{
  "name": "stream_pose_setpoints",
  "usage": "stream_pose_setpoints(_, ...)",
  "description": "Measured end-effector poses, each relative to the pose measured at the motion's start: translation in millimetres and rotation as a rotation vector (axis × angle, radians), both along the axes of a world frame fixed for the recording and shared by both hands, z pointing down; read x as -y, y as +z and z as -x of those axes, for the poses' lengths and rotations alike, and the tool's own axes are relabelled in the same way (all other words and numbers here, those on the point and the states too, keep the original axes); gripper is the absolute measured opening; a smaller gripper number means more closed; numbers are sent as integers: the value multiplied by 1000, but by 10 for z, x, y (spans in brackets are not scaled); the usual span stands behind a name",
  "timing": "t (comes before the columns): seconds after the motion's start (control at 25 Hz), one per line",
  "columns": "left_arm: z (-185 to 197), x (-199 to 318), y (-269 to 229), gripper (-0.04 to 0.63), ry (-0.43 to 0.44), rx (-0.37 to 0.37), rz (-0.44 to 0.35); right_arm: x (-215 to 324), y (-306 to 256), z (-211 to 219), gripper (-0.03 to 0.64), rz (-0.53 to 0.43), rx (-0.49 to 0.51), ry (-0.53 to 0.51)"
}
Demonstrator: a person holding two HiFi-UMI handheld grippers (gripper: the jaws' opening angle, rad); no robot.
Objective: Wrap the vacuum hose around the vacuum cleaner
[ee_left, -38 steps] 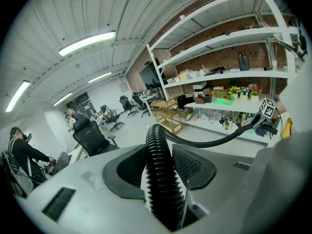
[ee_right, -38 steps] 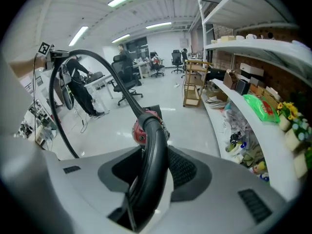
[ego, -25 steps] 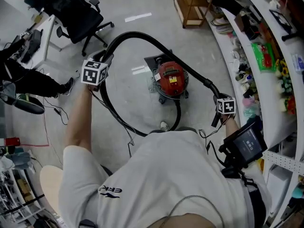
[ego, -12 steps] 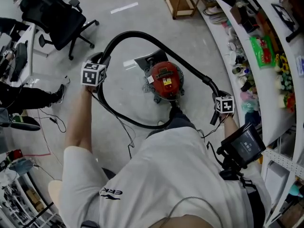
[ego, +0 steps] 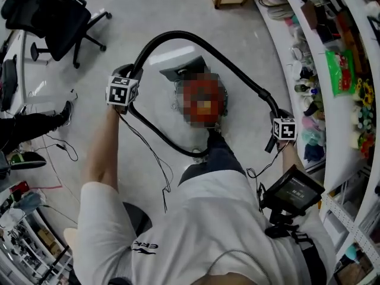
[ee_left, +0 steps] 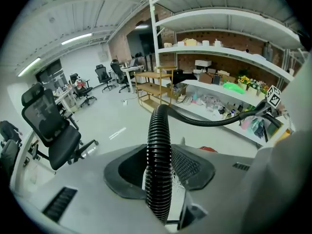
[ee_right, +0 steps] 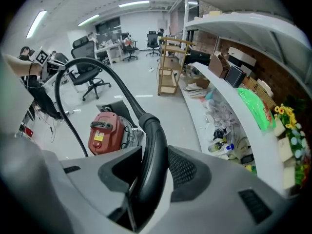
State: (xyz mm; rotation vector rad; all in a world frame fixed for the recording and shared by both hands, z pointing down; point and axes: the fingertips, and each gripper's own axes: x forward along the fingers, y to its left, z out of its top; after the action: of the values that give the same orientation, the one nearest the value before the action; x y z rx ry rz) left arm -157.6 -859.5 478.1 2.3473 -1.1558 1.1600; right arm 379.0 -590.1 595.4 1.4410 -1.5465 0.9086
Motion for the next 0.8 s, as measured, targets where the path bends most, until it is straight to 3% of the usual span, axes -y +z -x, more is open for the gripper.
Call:
stream_pose_setpoints(0.4,-391,644,927,155,40,50,62,406,654,-316,173,55,-18,13)
stream_pose_setpoints(0.8,-843,1097,1678,155,112,132,106,474,1329,-624,173,101,-21,39)
